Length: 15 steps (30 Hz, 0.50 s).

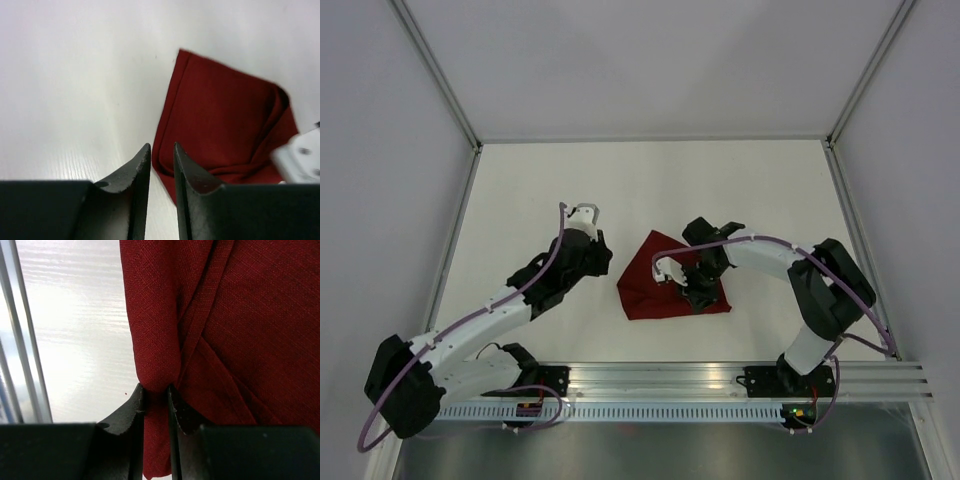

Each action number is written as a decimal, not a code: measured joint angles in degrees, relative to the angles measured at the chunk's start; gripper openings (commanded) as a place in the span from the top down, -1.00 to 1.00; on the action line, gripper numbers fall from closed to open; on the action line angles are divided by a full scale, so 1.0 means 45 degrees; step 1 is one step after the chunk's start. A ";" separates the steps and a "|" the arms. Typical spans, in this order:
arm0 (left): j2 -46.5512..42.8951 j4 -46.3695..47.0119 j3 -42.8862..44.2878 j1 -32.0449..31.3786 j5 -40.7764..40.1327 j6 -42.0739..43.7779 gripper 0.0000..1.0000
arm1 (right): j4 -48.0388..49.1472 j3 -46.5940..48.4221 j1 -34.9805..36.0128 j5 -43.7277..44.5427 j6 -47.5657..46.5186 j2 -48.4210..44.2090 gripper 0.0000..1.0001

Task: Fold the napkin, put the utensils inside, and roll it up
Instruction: Roll the napkin with the utensil

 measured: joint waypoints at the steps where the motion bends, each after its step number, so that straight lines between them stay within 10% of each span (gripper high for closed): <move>1: -0.0510 0.0209 -0.0005 0.0000 -0.0233 0.0155 0.39 | -0.0452 0.0476 0.0000 -0.0058 0.0000 0.0432 0.99; 15: -0.3594 0.3026 -0.0976 -0.2535 -0.0787 0.5183 0.23 | -0.4823 0.4736 -0.0063 -0.0719 0.0495 0.4702 0.99</move>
